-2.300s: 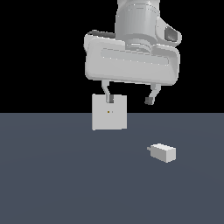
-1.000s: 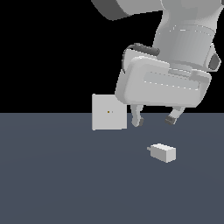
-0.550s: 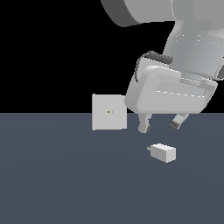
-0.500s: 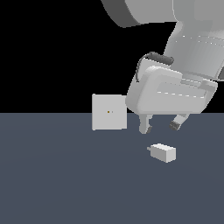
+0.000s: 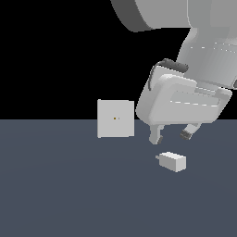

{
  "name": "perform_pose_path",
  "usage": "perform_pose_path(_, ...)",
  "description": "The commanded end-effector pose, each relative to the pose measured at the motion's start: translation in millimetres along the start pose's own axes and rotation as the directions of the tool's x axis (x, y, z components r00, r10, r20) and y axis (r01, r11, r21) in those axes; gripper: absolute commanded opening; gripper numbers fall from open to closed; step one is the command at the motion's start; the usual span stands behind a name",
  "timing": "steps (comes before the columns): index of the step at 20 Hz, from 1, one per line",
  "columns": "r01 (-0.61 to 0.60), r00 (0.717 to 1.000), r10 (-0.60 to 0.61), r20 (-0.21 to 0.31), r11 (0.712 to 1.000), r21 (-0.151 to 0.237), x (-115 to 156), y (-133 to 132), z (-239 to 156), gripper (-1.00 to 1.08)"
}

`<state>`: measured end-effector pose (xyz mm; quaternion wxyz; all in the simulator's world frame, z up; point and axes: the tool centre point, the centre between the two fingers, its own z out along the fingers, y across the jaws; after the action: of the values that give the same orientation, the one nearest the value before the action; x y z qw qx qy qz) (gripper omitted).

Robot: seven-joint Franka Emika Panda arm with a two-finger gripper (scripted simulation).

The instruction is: Plug the charger into the wall socket.

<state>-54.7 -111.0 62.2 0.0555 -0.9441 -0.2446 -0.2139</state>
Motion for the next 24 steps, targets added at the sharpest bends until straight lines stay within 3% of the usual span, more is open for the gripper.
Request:
perform_pose_path(1, 0.000, 1.000, 0.000, 0.000, 1.000, 0.000, 0, 0, 0, 1.00)
perform_pose_path(20, 0.002, 1.000, -0.002, 0.002, 1.000, 0.000, -22, -1, 46, 1.00)
perform_pose_path(21, 0.002, 1.000, -0.002, 0.002, 1.000, 0.000, -22, -1, 46, -1.00)
perform_pose_path(24, 0.002, 1.000, -0.002, 0.002, 1.000, 0.000, -22, -1, 46, -1.00)
